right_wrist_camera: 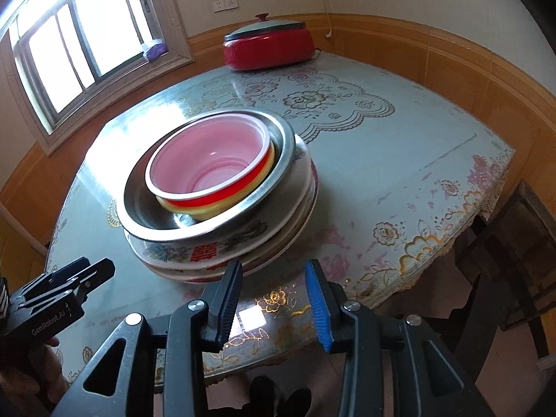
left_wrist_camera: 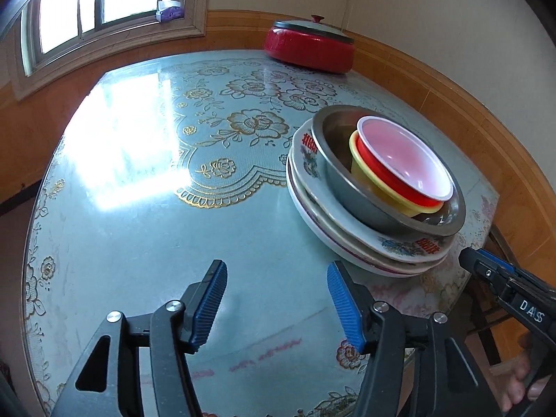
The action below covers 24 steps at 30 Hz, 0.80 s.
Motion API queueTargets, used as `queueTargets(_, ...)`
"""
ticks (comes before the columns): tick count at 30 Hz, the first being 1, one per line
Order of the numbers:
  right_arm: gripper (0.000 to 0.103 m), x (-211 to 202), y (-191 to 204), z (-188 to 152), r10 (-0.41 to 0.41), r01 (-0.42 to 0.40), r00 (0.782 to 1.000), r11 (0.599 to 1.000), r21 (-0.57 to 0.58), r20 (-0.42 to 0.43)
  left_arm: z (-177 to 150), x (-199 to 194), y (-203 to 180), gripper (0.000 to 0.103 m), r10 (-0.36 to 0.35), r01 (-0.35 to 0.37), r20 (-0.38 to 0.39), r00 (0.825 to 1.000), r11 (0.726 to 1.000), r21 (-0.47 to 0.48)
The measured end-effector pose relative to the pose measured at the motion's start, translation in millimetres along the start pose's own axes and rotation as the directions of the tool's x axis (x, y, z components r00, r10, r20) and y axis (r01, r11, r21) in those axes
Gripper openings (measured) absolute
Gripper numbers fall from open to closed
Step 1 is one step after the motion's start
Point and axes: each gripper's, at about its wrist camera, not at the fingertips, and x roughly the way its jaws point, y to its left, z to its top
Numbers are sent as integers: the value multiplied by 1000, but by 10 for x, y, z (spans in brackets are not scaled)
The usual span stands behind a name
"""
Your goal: Organize plates and bowls
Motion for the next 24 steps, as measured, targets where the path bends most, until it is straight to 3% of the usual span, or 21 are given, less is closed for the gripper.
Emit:
queueTargets(2,44,-60,26,14,-35,35,999,999,18,27,26,-32,-29,75,0,-1,18,1000,1000,24)
queueTargets(6,59,-159,159,68,-115,111,989,993,39,94,45,-86,-79,83,-33,29,48,998,996,86)
queueTargets(9,60,-189,274,63,-178,164,974,981,107,140,78,-117,-93,88,-70,61,53,996,987,148)
queueTargets(12,60,-187,433,-50,-216,190,962,969,161,167,64,-177,-63,103,-83,61,94,992,976,211)
queueTargets(24,60,-323,730,-288,-346,286,913,920,267,217,90,-226,103,103,-173,132,117,978,946,296)
